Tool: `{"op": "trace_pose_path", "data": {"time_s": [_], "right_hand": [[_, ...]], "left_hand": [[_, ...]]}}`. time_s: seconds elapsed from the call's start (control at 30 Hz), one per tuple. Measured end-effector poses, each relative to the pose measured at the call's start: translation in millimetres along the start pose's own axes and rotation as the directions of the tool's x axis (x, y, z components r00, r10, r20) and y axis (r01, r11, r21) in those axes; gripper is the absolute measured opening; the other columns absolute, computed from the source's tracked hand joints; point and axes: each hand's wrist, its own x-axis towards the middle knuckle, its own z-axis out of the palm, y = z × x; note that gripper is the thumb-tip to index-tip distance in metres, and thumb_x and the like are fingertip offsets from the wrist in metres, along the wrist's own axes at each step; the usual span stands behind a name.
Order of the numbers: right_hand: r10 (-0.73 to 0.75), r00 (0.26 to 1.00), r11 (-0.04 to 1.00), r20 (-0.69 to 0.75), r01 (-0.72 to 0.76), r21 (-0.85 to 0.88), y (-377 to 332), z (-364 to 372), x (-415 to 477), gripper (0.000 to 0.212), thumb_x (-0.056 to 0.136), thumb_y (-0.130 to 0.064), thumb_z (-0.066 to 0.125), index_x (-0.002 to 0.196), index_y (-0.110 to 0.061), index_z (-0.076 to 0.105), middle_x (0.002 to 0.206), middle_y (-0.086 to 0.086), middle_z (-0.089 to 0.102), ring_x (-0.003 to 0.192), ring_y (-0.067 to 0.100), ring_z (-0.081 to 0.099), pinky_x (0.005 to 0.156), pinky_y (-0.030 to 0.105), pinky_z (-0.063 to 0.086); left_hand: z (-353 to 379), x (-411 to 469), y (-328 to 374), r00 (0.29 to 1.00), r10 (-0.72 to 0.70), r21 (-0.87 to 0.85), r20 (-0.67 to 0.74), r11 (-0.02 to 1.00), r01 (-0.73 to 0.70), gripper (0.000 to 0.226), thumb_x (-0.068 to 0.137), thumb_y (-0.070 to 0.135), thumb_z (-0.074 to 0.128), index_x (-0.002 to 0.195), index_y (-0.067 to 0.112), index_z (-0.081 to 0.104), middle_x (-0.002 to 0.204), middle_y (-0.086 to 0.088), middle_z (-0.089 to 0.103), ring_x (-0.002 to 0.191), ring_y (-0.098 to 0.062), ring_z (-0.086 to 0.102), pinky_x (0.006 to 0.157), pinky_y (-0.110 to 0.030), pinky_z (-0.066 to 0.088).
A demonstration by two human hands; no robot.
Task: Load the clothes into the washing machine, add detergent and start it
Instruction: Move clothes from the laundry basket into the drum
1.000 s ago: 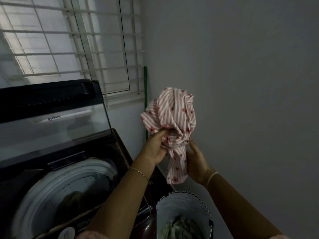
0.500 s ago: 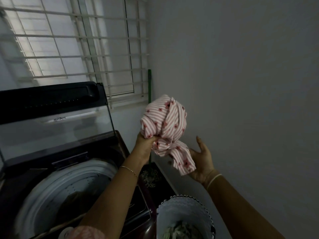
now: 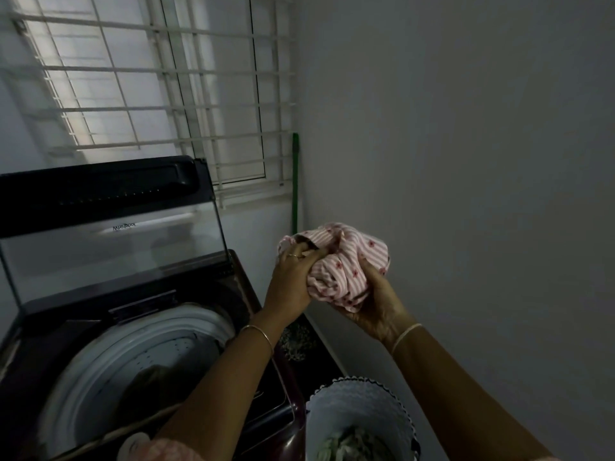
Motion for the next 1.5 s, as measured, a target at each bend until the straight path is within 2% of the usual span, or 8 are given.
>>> {"op": "trace_pose_path", "data": {"time_s": [0.2, 0.3, 0.5, 0.73, 1.0, 1.23, 1.4, 1.5], "right_hand": [[-0.053, 0.997, 0.998, -0.057, 0.051, -0.031, -3, -13, 4, 0.034, 0.090, -0.026, 0.049, 0.084, -0.010, 0.079, 0.089, 0.010, 0.075, 0.077, 0.021, 0.072, 0.072, 0.033, 0.058], [-0.070, 0.995, 0.997, -0.070, 0.067, -0.042, -4, -12, 3, 0.038, 0.093, -0.024, 0.045, 0.084, -0.009, 0.079, 0.087, 0.009, 0.075, 0.077, 0.020, 0.071, 0.072, 0.032, 0.058], [-0.077, 0.995, 0.997, -0.068, 0.076, -0.023, -10, -13, 2, 0.040, 0.093, -0.023, 0.043, 0.081, -0.009, 0.079, 0.086, 0.009, 0.075, 0.073, 0.020, 0.072, 0.069, 0.032, 0.058], [-0.057, 0.995, 0.998, -0.079, 0.057, -0.011, -9, -13, 1, 0.036, 0.094, -0.027, 0.043, 0.093, -0.008, 0.074, 0.085, 0.009, 0.075, 0.073, 0.020, 0.072, 0.066, 0.033, 0.059], [0.053, 0.999, 0.999, -0.006, -0.053, 0.014, 17, 1, 5, 0.045, 0.089, -0.017, 0.035, 0.079, -0.005, 0.077, 0.083, 0.012, 0.074, 0.069, 0.023, 0.072, 0.058, 0.030, 0.059], [0.232, 0.970, 0.973, 0.074, -0.231, -0.025, 70, 24, 25, 0.036, 0.089, -0.019, 0.037, 0.102, -0.002, 0.067, 0.090, 0.013, 0.074, 0.075, 0.024, 0.072, 0.062, 0.031, 0.060], [0.320, 0.945, 0.944, 0.061, -0.313, -0.108, 112, 57, 51, 0.034, 0.093, -0.023, 0.042, 0.111, -0.004, 0.064, 0.091, 0.011, 0.074, 0.075, 0.023, 0.072, 0.062, 0.031, 0.060], [0.359, 0.932, 0.922, 0.039, -0.348, -0.172, 139, 81, 74, 0.033, 0.092, -0.023, 0.044, 0.111, -0.005, 0.064, 0.088, 0.010, 0.074, 0.073, 0.022, 0.072, 0.062, 0.030, 0.060]], "left_hand": [[1, -4, -2, 0.996, -0.069, 0.100, -0.064, 0.992, 0.075, 0.082, 0.066, 0.053, 0.072, 0.140, 0.046, 0.037, 0.156, -0.009, 0.011, 0.143, -0.032, 0.011, 0.114, -0.046, 0.022], [3, -5, -3, 0.982, -0.190, -0.184, -0.012, 0.966, 0.184, 0.111, 0.060, 0.053, 0.078, 0.150, 0.032, 0.016, 0.158, -0.002, 0.002, 0.145, -0.022, 0.014, 0.116, -0.038, 0.021], [-2, -7, 10, 0.927, -0.245, -0.643, 0.284, 0.668, 0.374, 0.081, 0.073, 0.009, 0.077, 0.138, 0.017, 0.029, 0.130, 0.000, 0.047, 0.116, -0.013, 0.046, 0.081, 0.000, 0.043], [-7, -24, -1, 0.785, -0.207, -0.774, 0.583, 0.151, 0.615, 0.088, 0.069, 0.000, 0.064, 0.140, 0.038, 0.031, 0.127, 0.004, 0.060, 0.110, -0.023, 0.061, 0.097, -0.044, 0.046], [-27, -43, 3, 0.773, -0.362, -0.853, 0.521, -0.225, 0.470, 0.033, 0.087, 0.024, 0.044, 0.108, 0.015, 0.068, 0.112, -0.010, 0.066, 0.098, -0.026, 0.063, 0.095, -0.044, 0.045], [-56, -83, -34, 0.700, -0.555, -0.894, 0.449, -0.280, 0.351, 0.037, 0.097, 0.027, 0.043, 0.104, 0.008, 0.074, 0.114, -0.012, 0.070, 0.106, -0.025, 0.066, 0.100, -0.042, 0.047], [-84, -117, -81, 0.802, -0.575, -0.793, 0.164, 0.407, 0.453, 0.039, 0.087, 0.001, 0.064, 0.125, 0.009, 0.058, 0.120, 0.008, 0.065, 0.106, 0.007, 0.061, 0.097, -0.016, 0.047], [-103, -128, -123, 0.794, -0.599, -0.637, 0.100, 0.574, 0.514, 0.056, 0.078, 0.009, 0.076, 0.128, 0.014, 0.051, 0.121, 0.008, 0.061, 0.102, 0.019, 0.057, 0.091, -0.003, 0.041]]}}
